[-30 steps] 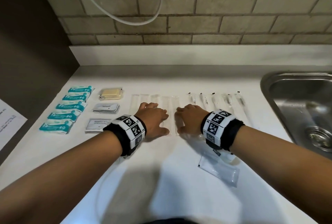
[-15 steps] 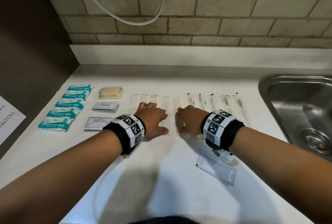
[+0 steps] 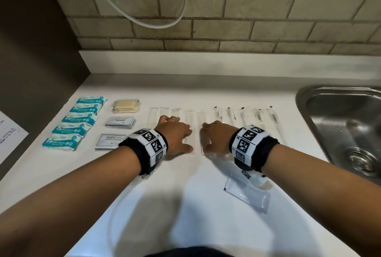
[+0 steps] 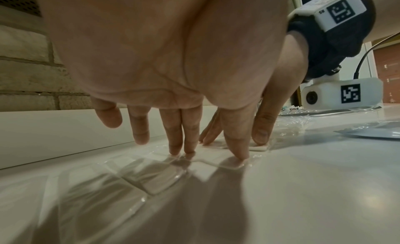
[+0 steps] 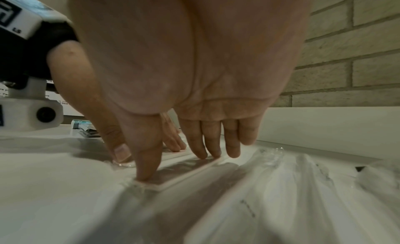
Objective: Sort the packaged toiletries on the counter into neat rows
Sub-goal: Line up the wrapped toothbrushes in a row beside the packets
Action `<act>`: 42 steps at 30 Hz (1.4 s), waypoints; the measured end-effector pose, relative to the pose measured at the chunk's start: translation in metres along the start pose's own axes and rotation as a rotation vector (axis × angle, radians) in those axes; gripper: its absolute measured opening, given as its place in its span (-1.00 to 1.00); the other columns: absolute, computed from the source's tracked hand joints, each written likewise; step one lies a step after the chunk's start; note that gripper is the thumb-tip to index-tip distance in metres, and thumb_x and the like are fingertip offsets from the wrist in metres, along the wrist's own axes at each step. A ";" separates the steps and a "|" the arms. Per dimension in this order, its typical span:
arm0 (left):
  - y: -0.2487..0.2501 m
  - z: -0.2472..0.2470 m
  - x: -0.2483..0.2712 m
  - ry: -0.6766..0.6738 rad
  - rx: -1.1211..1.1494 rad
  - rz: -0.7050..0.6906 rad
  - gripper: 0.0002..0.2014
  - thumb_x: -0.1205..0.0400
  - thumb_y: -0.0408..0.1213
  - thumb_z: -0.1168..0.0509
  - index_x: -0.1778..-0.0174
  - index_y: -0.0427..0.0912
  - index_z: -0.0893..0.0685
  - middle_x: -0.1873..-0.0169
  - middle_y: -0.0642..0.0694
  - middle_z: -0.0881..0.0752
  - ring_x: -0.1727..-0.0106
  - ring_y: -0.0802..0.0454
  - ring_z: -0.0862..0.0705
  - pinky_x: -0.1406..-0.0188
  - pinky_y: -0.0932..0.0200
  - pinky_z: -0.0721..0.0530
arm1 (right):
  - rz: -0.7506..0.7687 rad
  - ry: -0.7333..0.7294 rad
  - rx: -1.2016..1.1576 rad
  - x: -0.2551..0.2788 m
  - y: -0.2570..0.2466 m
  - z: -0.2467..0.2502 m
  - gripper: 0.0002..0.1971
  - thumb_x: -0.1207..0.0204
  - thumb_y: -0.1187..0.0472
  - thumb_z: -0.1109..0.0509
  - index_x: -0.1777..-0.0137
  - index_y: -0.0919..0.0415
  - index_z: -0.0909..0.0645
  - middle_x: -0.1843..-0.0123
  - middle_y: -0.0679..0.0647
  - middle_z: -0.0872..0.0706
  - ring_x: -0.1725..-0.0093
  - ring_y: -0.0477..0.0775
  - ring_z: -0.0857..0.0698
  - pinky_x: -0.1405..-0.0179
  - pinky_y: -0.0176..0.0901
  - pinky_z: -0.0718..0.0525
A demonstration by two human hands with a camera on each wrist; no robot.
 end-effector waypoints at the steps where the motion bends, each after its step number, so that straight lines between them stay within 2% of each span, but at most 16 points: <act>1: 0.000 0.000 0.000 0.001 -0.001 -0.001 -0.45 -0.56 0.26 -0.25 -0.37 0.01 -0.60 -0.53 0.08 -0.47 -0.66 -0.13 -0.15 -0.49 -0.14 -0.05 | -0.013 0.010 -0.002 -0.001 -0.001 -0.001 -0.64 -0.40 0.11 -0.44 -0.18 0.19 -0.60 -0.20 0.07 -0.67 -0.18 0.16 -0.67 -0.07 0.11 -0.74; 5: -0.001 -0.001 -0.001 -0.001 -0.003 -0.003 -0.44 -0.55 0.26 -0.26 -0.38 0.01 -0.59 -0.57 0.09 -0.43 -0.67 -0.12 -0.14 -0.51 -0.15 -0.03 | -0.036 0.028 0.009 -0.003 -0.004 -0.002 -0.65 -0.46 0.13 -0.40 -0.24 0.19 -0.59 -0.29 0.11 -0.68 -0.22 0.18 -0.67 -0.12 0.11 -0.72; 8: -0.002 0.001 -0.001 0.013 0.027 0.008 -0.45 -0.55 0.25 -0.26 -0.38 0.02 -0.59 -0.52 0.08 -0.49 -0.67 -0.10 -0.15 -0.51 -0.14 -0.02 | 0.009 -0.002 0.011 0.000 -0.005 0.004 -0.64 -0.47 0.13 -0.41 -0.24 0.22 -0.61 -0.32 0.08 -0.65 -0.25 0.17 -0.65 -0.14 0.10 -0.72; 10: -0.005 0.005 0.001 0.049 0.059 0.015 -0.47 -0.57 0.23 -0.25 -0.38 0.02 -0.59 -0.51 0.07 -0.50 -0.66 -0.10 -0.17 -0.50 -0.14 -0.03 | 0.063 -0.025 -0.009 0.005 -0.006 0.010 -0.67 -0.46 0.12 -0.43 -0.17 0.26 -0.65 -0.24 0.10 -0.64 -0.17 0.17 -0.67 -0.11 0.08 -0.74; 12: -0.013 0.010 0.003 0.101 0.078 0.038 -0.47 -0.61 0.19 -0.21 -0.46 0.05 -0.53 -0.55 0.08 -0.46 -0.65 -0.09 -0.19 -0.51 -0.14 -0.04 | 0.109 -0.019 -0.049 0.008 -0.009 0.015 -0.71 -0.47 0.12 -0.42 -0.12 0.28 -0.68 -0.14 0.13 -0.66 -0.07 0.16 -0.71 -0.08 0.03 -0.74; 14: -0.024 0.013 0.003 0.114 0.075 0.083 -0.48 -0.64 0.14 -0.19 -0.51 0.04 -0.49 -0.58 0.07 -0.42 -0.66 -0.09 -0.19 -0.52 -0.13 -0.05 | 0.138 0.011 -0.067 0.006 -0.014 0.016 -0.70 -0.51 0.09 -0.37 -0.15 0.24 -0.66 -0.14 0.12 -0.67 -0.12 0.16 -0.70 -0.12 0.01 -0.70; 17: -0.036 0.006 0.002 0.024 0.001 0.116 -0.52 -0.66 0.11 -0.16 -0.46 0.00 -0.49 -0.63 0.06 -0.34 -0.69 -0.13 -0.10 -0.53 -0.15 -0.04 | 0.150 0.009 -0.054 0.000 -0.023 0.013 -0.66 -0.57 0.01 -0.31 -0.25 0.17 -0.59 -0.25 0.11 -0.62 -0.23 0.20 -0.63 -0.18 0.07 -0.65; 21: -0.037 -0.003 0.004 -0.049 -0.068 0.098 -0.48 -0.67 0.16 -0.13 -0.52 0.05 -0.43 -0.66 0.08 -0.25 -0.71 -0.15 -0.02 -0.57 -0.20 -0.01 | 0.145 0.007 0.003 -0.008 -0.034 0.008 -0.74 -0.45 0.14 -0.39 -0.09 0.22 -0.68 -0.25 0.10 -0.64 -0.21 0.25 -0.67 -0.12 0.11 -0.74; 25: -0.036 -0.005 0.008 -0.036 -0.062 0.074 -0.59 -0.65 0.17 -0.15 -0.29 0.01 -0.56 -0.64 0.09 -0.31 -0.71 -0.16 -0.04 -0.56 -0.22 -0.01 | 0.129 -0.018 0.034 -0.013 -0.035 0.002 -0.74 -0.46 0.15 -0.38 -0.11 0.22 -0.66 -0.42 0.15 -0.59 -0.29 0.27 -0.64 -0.18 0.06 -0.73; 29: -0.034 -0.008 0.009 -0.038 -0.061 0.059 -0.59 -0.63 0.18 -0.16 -0.27 0.02 -0.58 -0.61 0.10 -0.36 -0.70 -0.15 -0.07 -0.55 -0.24 0.01 | 0.118 -0.036 0.026 -0.014 -0.033 0.001 -0.69 -0.47 0.16 -0.36 -0.19 0.21 -0.62 -0.49 0.17 -0.53 -0.38 0.27 -0.59 -0.23 0.08 -0.69; 33: -0.035 -0.009 0.009 -0.030 -0.041 0.060 -0.65 -0.62 0.18 -0.19 -0.15 0.04 -0.60 -0.55 0.11 -0.44 -0.69 -0.14 -0.10 -0.54 -0.24 0.01 | 0.130 -0.063 0.043 -0.012 -0.035 0.003 -0.66 -0.48 0.14 -0.34 -0.24 0.21 -0.60 -0.50 0.18 -0.51 -0.39 0.28 -0.58 -0.25 0.10 -0.68; 36: -0.035 -0.008 0.008 -0.025 -0.025 0.063 -0.69 -0.61 0.18 -0.20 -0.06 0.05 -0.58 -0.53 0.11 -0.46 -0.69 -0.14 -0.11 -0.53 -0.25 0.01 | 0.137 -0.027 0.004 -0.010 -0.036 0.006 -0.70 -0.46 0.14 -0.32 -0.16 0.21 -0.65 -0.41 0.17 -0.59 -0.29 0.27 -0.65 -0.16 0.05 -0.72; 39: -0.040 -0.002 0.010 0.031 0.020 0.089 -0.60 -0.62 0.16 -0.19 -0.29 0.05 -0.60 -0.56 0.10 -0.43 -0.69 -0.11 -0.11 -0.54 -0.22 0.02 | 0.147 0.034 -0.049 -0.010 -0.039 0.010 -0.72 -0.49 0.12 -0.30 -0.13 0.20 -0.65 -0.25 0.12 -0.66 -0.18 0.24 -0.69 0.03 -0.07 -0.67; 42: -0.054 0.008 0.012 0.091 0.054 0.145 -0.52 -0.67 0.08 -0.17 -0.52 0.08 -0.46 -0.56 0.09 -0.44 -0.69 -0.07 -0.12 -0.56 -0.15 0.03 | 0.156 0.079 -0.094 -0.017 -0.050 0.014 -0.75 -0.50 0.07 -0.33 -0.12 0.12 -0.67 -0.14 0.07 -0.71 -0.14 0.19 -0.71 -0.05 -0.02 -0.70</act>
Point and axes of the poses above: each hand's wrist, its own x-axis away from the middle knuckle, its own z-axis out of the back of the hand, y = z × x, the point moved 4 cm from there along -x, towards the middle knuckle
